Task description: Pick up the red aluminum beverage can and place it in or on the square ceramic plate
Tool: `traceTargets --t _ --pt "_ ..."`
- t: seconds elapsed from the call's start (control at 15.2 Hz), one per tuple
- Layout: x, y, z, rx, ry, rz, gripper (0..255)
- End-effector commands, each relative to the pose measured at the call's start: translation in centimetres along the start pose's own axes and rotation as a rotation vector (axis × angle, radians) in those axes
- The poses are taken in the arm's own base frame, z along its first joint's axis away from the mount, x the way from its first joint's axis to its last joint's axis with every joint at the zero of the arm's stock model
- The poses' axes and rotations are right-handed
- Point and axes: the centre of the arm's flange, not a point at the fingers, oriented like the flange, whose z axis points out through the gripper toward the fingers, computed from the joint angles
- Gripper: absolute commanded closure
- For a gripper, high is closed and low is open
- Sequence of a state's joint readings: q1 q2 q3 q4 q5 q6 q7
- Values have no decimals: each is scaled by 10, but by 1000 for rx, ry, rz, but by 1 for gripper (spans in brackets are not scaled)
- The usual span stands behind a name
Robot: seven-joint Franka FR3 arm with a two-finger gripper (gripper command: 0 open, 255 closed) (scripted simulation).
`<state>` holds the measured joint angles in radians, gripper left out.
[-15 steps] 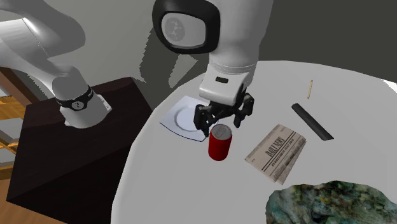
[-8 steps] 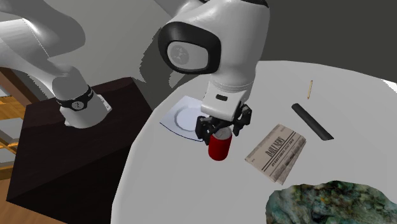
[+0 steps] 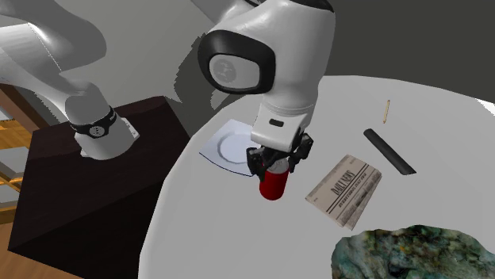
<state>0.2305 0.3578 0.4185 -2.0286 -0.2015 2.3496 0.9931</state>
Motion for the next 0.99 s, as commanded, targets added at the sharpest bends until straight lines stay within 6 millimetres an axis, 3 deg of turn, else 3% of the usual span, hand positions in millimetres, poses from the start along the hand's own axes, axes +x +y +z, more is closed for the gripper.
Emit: traceTargets --t 0.0,0.53,0.92 --pt "0 1 1 -1 -1 1 255" --pt "0 1 1 -1 -1 1 255" --pt "0 1 -31 -1 -1 1 255"
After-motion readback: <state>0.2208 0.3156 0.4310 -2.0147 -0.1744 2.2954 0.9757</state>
